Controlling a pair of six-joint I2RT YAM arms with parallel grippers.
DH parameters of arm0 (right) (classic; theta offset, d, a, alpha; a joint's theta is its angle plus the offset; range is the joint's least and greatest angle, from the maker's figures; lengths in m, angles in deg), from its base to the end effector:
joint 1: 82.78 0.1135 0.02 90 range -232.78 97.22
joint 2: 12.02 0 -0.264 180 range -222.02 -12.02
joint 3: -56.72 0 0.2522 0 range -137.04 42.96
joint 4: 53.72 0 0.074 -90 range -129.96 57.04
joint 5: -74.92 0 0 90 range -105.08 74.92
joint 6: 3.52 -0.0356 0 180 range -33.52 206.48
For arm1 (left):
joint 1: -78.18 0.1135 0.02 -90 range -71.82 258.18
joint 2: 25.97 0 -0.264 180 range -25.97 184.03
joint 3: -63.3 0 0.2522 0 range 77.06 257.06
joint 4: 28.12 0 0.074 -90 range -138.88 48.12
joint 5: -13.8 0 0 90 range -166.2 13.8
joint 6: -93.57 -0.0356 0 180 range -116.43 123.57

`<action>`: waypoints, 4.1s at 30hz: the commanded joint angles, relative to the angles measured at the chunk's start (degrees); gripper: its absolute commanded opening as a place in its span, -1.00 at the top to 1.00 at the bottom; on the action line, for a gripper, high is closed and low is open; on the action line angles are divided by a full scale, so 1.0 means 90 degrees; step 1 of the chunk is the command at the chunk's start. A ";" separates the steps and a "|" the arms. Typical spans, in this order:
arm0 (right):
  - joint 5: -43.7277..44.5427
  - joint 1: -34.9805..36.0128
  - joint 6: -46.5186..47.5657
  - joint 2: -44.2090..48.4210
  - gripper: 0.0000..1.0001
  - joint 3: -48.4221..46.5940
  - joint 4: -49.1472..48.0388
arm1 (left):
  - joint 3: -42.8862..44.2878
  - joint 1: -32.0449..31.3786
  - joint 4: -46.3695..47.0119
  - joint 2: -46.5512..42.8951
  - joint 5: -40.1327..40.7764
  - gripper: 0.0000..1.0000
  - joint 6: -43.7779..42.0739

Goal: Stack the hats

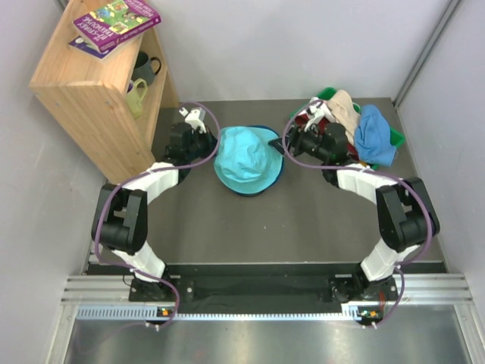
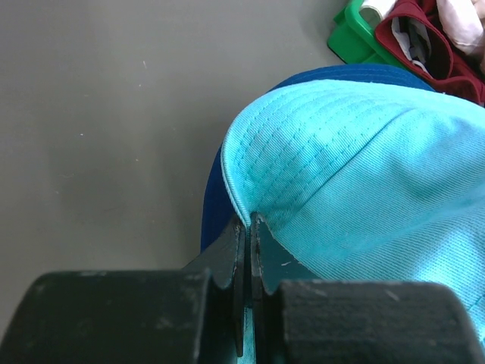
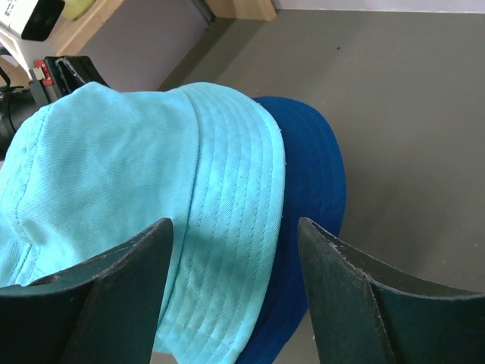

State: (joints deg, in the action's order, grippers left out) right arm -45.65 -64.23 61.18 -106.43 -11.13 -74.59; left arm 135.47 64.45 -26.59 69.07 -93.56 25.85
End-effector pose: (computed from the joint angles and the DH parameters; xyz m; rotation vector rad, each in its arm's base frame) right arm 0.3450 0.1349 0.2536 -0.3215 1.7308 1.0109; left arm 0.3629 -0.0996 0.2392 0.0583 1.9913 -0.7059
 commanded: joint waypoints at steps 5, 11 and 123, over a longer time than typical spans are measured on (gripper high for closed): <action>-0.0500 -0.0088 -0.0177 -0.0525 -0.02 -0.0504 -0.0351 | 0.0131 0.0052 0.0225 -0.0033 0.0025 1.00 -0.0161; -0.0461 -0.0127 -0.0255 -0.0740 1.00 -0.0543 -0.0263 | 0.0063 0.0061 0.0225 -0.0082 0.0084 1.00 -0.0171; 0.1709 -0.4268 0.0672 -0.0057 1.00 -0.1226 0.4170 | -0.3522 0.0491 -0.0283 -0.4008 0.2096 -0.98 0.0776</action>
State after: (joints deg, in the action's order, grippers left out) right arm -23.61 -102.46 67.08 -107.46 -19.70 -34.73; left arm 102.03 68.97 -29.96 34.43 -75.20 33.48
